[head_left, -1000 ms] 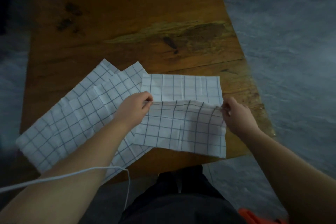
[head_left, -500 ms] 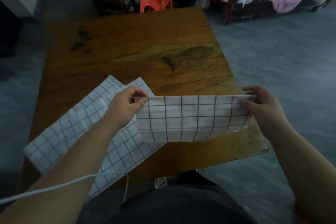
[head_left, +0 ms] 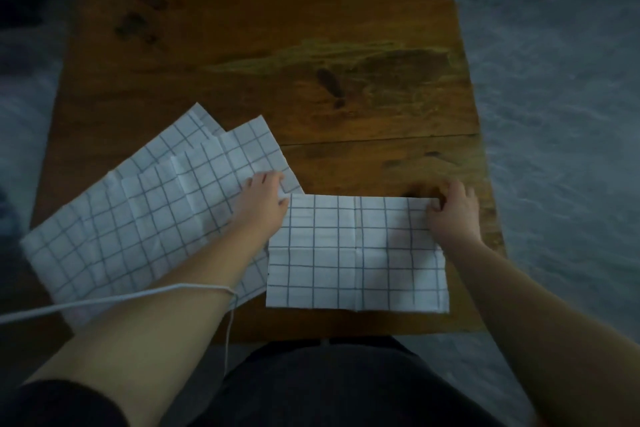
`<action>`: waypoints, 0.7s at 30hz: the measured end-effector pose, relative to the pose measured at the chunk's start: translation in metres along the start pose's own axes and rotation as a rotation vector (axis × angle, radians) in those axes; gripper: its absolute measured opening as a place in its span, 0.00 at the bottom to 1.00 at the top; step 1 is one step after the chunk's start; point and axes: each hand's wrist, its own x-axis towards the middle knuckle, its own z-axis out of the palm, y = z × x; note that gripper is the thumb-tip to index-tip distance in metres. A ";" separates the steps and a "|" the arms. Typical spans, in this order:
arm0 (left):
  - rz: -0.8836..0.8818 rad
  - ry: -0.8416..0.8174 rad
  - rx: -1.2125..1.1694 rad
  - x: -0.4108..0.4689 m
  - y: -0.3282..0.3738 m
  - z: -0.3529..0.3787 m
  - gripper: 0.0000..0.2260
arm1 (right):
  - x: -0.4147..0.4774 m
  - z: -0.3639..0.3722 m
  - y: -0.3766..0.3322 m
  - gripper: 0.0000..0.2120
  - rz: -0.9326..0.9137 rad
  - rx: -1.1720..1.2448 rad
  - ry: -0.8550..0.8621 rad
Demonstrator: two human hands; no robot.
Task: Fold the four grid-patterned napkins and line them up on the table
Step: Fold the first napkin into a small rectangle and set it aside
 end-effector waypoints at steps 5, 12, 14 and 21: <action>0.357 0.019 0.219 -0.026 0.042 0.025 0.26 | -0.029 0.032 0.001 0.30 -0.480 -0.477 -0.112; 0.369 -0.217 0.369 -0.039 0.068 0.082 0.29 | -0.038 0.090 0.003 0.28 -0.618 -0.585 -0.231; 0.373 -0.204 0.356 -0.038 0.059 0.083 0.29 | -0.034 0.084 0.010 0.28 -0.593 -0.608 -0.225; 0.308 -0.161 0.391 -0.027 -0.008 0.060 0.29 | -0.017 0.036 0.047 0.30 -0.368 -0.563 -0.149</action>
